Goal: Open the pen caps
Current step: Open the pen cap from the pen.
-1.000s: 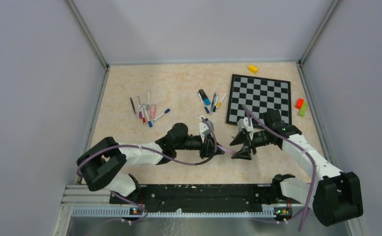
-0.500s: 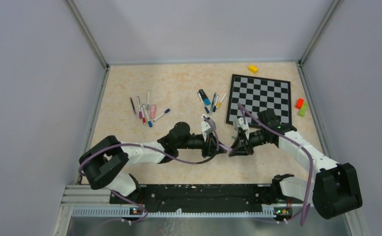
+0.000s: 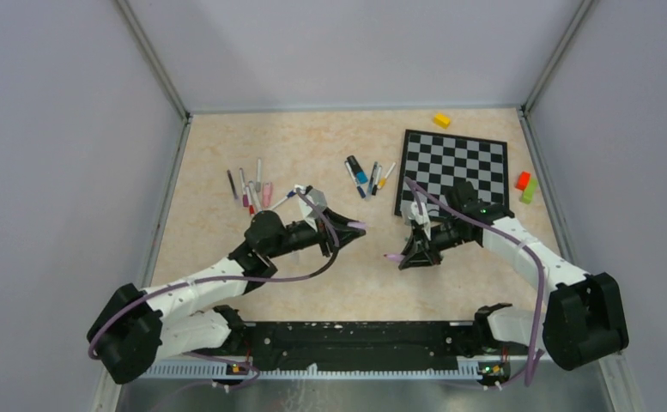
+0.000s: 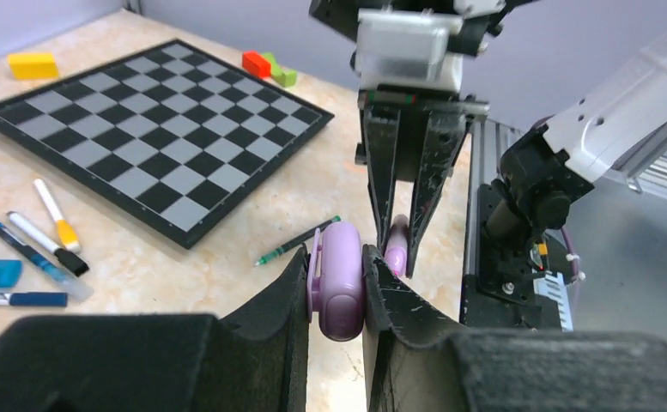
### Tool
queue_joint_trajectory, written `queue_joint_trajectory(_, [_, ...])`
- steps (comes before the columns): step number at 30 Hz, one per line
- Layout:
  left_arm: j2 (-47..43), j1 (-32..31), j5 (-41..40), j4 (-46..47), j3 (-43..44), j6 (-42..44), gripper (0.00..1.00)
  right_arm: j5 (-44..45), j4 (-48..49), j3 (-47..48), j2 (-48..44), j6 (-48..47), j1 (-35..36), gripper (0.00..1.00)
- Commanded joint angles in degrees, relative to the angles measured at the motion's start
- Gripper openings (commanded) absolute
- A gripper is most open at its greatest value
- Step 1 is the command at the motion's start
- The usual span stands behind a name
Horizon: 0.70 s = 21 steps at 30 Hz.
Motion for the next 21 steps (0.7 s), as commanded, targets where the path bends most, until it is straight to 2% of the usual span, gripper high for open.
queue_joint_trajectory(1, [-4.4,0.8,-1.1,1.0,-2.9,-1.1,0.00,1.0,-1.7,0.9,0.7,-2.0,-0.1,0.00])
queue_joint_trajectory(4, [-6.5,0.8,-2.8,-3.7,-4.5,-2.3,0.00,5.6,4.3,-0.4,-0.1,3.7,-0.8,0.00])
queue_joint_trajectory(6, [-8.2,0.8,-5.0,-7.2,-6.0,-3.8,0.00,9.8,9.3,-1.6,-1.0,10.2,-2.8,0.00])
queue_joint_trajectory(8, [-10.4,0.8,-9.3,-12.0,-7.5,-6.3,0.00,13.2,11.8,-2.3,-1.8,12.6,-5.9,0.00])
queue_joint_trajectory(11, [-14.4,0.8,-17.0,-20.2,-9.0,-10.4,0.00,18.1,13.7,-3.2,-2.4,14.3,-9.9,0.00])
queue_joint_trajectory(16, [-19.5,0.9,-25.7,-26.9,-10.8,-12.7,0.00,26.9,15.1,-3.3,-0.3,16.4,-15.2,0.00])
queue_joint_trajectory(21, [-18.6,0.9,-33.4,-32.4,-9.8,-14.8,0.00,30.0,15.9,-2.4,3.8,19.0,-16.0,0.00])
